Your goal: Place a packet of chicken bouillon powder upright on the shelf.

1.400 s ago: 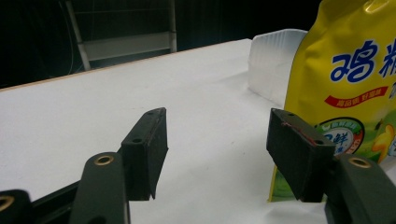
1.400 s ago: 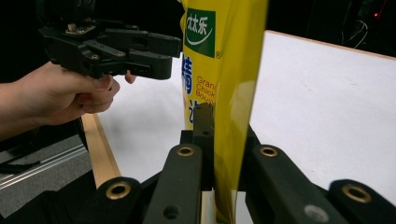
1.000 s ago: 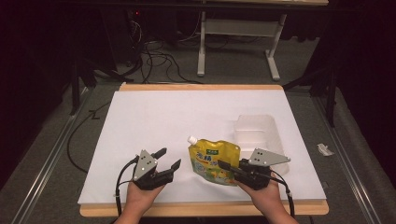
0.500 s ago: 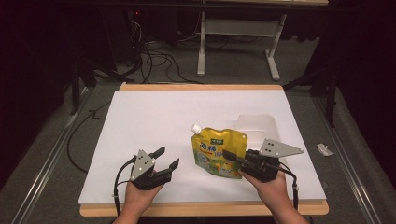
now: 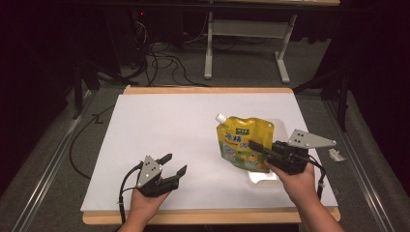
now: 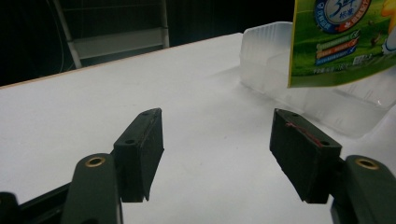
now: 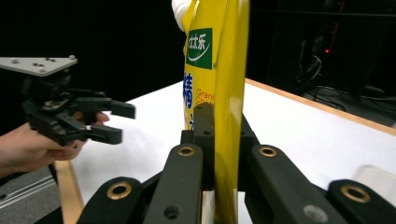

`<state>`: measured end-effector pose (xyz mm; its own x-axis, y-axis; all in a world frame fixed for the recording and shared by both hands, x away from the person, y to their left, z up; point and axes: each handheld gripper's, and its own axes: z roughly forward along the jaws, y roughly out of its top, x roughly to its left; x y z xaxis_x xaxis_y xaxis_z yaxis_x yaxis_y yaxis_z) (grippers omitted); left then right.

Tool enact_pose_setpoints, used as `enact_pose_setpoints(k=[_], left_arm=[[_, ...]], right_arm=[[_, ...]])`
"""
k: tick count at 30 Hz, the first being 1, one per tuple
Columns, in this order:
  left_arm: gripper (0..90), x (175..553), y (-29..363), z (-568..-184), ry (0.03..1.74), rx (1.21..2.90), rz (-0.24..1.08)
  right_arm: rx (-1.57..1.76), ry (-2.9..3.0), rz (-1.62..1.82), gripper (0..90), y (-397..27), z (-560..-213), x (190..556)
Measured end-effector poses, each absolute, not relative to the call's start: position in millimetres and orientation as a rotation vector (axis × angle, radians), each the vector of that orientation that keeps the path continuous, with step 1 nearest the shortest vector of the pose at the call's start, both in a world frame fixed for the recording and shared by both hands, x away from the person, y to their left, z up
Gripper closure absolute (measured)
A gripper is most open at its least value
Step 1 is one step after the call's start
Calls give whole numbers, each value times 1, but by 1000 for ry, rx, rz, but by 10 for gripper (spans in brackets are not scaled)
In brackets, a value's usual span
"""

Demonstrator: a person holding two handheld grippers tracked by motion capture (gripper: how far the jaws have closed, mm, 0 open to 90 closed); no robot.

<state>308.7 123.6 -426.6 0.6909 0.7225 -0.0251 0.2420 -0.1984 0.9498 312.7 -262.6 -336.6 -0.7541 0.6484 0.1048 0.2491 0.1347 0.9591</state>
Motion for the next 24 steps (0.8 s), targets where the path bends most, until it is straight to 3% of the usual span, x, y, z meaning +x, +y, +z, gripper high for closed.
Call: enact_pose_setpoints(k=[24], left_arm=[[356, 309, 123, -428, 768, 1776, 533]], right_arm=[[967, 2001, 1564, 875, -322, -332, 339]])
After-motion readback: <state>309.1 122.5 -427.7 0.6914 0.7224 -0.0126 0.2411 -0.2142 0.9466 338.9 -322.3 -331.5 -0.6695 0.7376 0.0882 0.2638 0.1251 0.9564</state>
